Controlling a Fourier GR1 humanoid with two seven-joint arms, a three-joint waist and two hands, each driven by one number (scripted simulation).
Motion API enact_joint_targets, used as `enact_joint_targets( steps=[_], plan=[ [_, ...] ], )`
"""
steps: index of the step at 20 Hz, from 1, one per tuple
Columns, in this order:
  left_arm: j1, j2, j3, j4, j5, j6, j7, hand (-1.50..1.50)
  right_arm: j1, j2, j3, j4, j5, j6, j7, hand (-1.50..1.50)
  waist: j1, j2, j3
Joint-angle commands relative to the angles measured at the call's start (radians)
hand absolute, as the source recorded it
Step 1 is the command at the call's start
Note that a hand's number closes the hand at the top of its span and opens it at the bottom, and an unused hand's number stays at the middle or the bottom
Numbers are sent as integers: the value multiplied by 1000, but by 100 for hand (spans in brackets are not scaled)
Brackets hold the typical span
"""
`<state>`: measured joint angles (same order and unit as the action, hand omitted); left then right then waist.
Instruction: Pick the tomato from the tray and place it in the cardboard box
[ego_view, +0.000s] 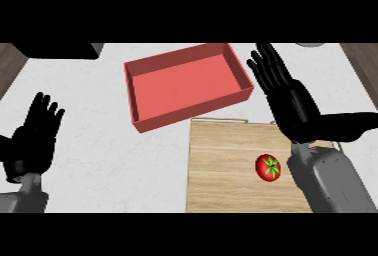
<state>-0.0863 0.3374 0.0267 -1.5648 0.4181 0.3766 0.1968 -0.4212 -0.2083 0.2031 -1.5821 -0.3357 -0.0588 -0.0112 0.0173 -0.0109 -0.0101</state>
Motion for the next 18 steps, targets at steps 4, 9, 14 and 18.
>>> enact_joint_targets(
  steps=[4,9,14,18],
  plan=[
    [31,196,-69,38,-233,-33,-38,0,73,-98,39,51,-172,383,-51,-150,-7,26,18],
    [63,266,-85,86,-291,-64,-48,0,-21,-354,128,-58,229,503,-236,-150,-19,13,18],
    [51,279,-106,121,-339,-75,-98,0,210,-323,109,206,90,726,-643,-150,-6,39,20],
    [30,240,-137,163,-370,-59,-121,0,105,-380,57,349,154,807,-854,-150,16,40,18]
  ],
)
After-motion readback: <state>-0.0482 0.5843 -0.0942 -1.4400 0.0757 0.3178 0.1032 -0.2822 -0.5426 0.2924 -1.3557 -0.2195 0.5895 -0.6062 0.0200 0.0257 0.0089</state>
